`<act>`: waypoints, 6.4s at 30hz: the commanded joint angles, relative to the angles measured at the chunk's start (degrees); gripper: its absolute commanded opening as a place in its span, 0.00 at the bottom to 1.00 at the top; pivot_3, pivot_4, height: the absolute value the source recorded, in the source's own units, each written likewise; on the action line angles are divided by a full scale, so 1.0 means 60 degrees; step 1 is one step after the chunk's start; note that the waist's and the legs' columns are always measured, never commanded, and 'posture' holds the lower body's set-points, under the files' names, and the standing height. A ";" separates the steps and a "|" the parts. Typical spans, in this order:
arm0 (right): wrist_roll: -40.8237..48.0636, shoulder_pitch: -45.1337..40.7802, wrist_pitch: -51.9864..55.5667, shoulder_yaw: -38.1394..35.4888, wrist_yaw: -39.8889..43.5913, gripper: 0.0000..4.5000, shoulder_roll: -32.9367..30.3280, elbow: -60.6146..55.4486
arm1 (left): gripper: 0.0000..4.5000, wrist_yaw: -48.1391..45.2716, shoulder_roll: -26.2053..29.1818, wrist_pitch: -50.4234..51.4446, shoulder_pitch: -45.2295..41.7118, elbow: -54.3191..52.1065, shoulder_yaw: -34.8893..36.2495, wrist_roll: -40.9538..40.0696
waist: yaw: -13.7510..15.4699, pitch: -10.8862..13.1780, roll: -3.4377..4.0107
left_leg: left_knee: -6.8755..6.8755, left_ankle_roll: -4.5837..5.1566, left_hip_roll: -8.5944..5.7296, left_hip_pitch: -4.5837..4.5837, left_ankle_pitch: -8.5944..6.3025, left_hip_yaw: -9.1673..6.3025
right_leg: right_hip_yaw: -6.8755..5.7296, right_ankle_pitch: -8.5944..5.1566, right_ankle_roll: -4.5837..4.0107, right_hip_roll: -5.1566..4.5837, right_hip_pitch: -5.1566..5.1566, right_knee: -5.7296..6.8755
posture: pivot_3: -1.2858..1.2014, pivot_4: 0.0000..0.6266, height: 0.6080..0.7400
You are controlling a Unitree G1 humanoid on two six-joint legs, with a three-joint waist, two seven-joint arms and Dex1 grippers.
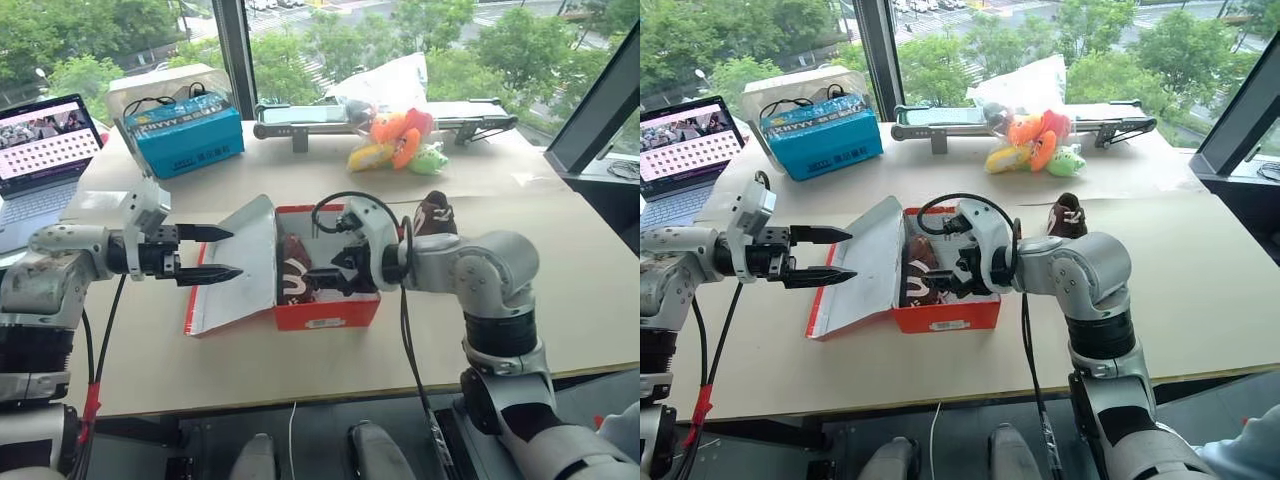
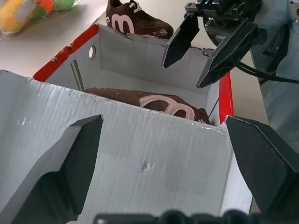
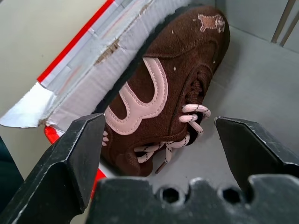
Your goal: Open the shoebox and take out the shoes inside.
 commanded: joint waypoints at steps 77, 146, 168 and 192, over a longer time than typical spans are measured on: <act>-0.1180 -0.3088 0.0680 -0.3916 -0.0643 0.00 -0.1955 0.1600 | 1.00 -0.0045 -0.0093 0.0015 -0.0083 -0.0265 -0.0062 0.0105 | 0.0100 0.0004 -0.0001 | -0.0008 0.0000 -0.0005 0.0005 -0.0001 -0.0002 | -0.0002 -0.0006 0.0007 -0.0007 0.0011 -0.0008 | 0.52 0.24 0.74; -0.5224 -0.0669 -0.3086 -0.0766 0.3513 1.00 -0.5136 0.3411 | 1.00 0.0080 -0.0195 0.0199 0.0351 -0.0689 -0.0015 0.0060 | -0.0149 0.0029 0.0032 | 0.0007 -0.0001 -0.0014 0.0002 0.0000 0.0014 | 0.0014 -0.0003 0.0005 -0.0014 0.0008 0.0003 | 0.52 0.24 0.74; -0.5872 -0.1532 -0.5525 0.0392 0.4373 1.00 -0.5423 0.5737 | 1.00 0.0115 -0.0039 0.0138 0.0569 -0.0769 0.0178 0.0037 | -0.0187 0.0033 0.0038 | 0.0006 -0.0001 -0.0017 0.0000 0.0000 0.0017 | 0.0017 -0.0003 0.0005 -0.0016 0.0005 0.0000 | 0.52 0.24 0.74; -0.2991 0.4494 -0.1025 -0.5925 0.2829 1.00 -0.2425 -0.6215 | 1.00 0.7664 -0.2552 -0.0176 0.2182 -0.0436 0.3307 0.0998 | 0.0272 0.0013 0.0012 | 0.0074 0.0002 -0.0012 0.0029 -0.0002 -0.0001 | 0.0006 0.0010 0.0034 -0.0014 0.0079 -0.0002 | 0.52 0.24 0.74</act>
